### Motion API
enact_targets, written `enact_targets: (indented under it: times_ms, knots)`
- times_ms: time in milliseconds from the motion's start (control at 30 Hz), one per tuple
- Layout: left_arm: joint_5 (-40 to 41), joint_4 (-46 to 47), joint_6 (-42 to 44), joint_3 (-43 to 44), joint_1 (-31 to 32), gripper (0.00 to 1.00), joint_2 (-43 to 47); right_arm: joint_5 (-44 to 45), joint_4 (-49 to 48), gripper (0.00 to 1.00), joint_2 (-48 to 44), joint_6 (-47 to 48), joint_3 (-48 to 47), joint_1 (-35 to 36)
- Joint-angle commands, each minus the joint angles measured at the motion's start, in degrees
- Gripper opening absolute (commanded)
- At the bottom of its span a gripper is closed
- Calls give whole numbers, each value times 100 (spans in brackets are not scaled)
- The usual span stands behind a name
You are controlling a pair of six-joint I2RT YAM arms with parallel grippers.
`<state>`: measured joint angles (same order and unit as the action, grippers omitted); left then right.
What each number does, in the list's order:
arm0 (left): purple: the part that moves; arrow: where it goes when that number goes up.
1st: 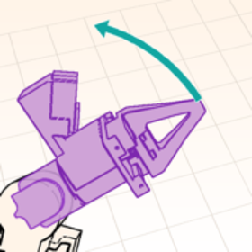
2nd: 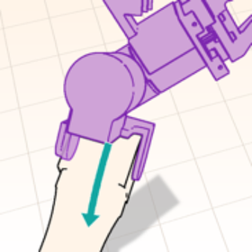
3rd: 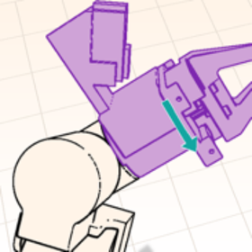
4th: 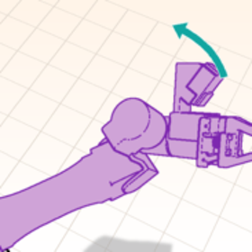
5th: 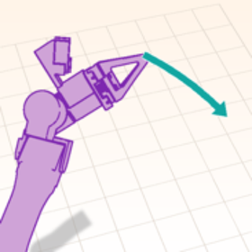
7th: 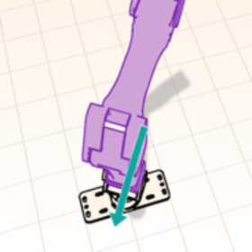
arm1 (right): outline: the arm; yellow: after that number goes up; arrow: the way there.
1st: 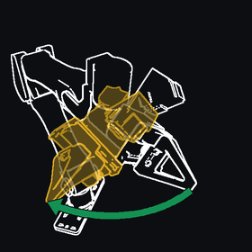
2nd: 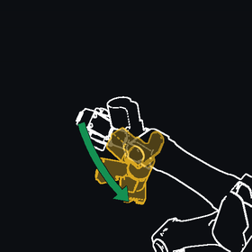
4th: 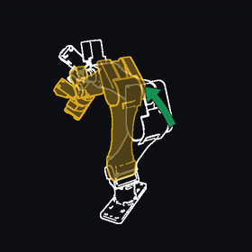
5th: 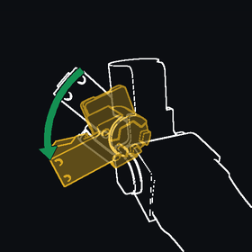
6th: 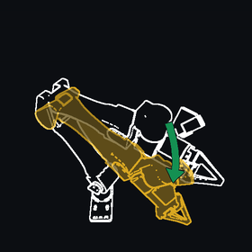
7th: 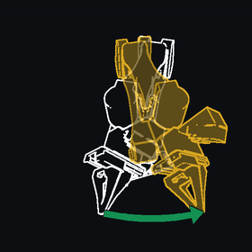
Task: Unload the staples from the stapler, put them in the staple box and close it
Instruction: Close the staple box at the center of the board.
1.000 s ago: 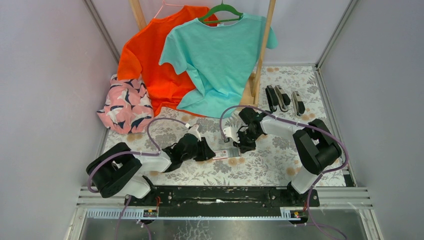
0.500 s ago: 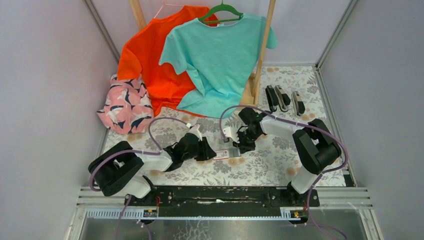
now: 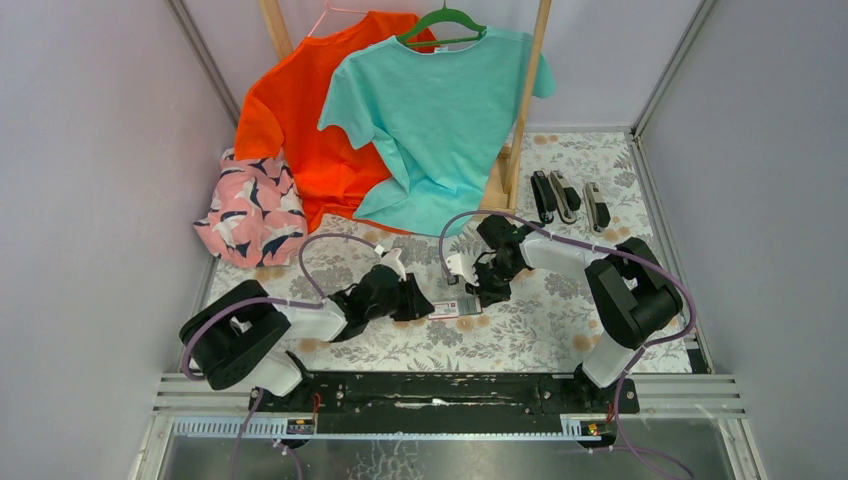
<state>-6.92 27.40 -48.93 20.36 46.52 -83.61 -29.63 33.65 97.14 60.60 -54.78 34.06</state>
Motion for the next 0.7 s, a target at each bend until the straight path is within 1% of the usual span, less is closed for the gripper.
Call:
enact_targets:
  times_ms: [0, 200, 400, 600, 667]
  knots:
    - [-99, -16, 94, 86, 59, 31, -179, -159, -31, 6, 44, -46, 13, 74]
    - [-96, 3, 87, 108, 63, 32, -244, -100, -13, 7, 26, -27, 9, 74]
    - [106, -198, 103, 36, 59, 39, -6, 36, 50, 7, -40, -2, -12, 66]
    - [390, -512, 176, -64, 66, 46, 479, 93, 113, 7, -161, -2, -43, -14]
    - [438, -660, 234, -85, 59, 49, 621, 58, 139, 7, -161, -1, -52, -63]
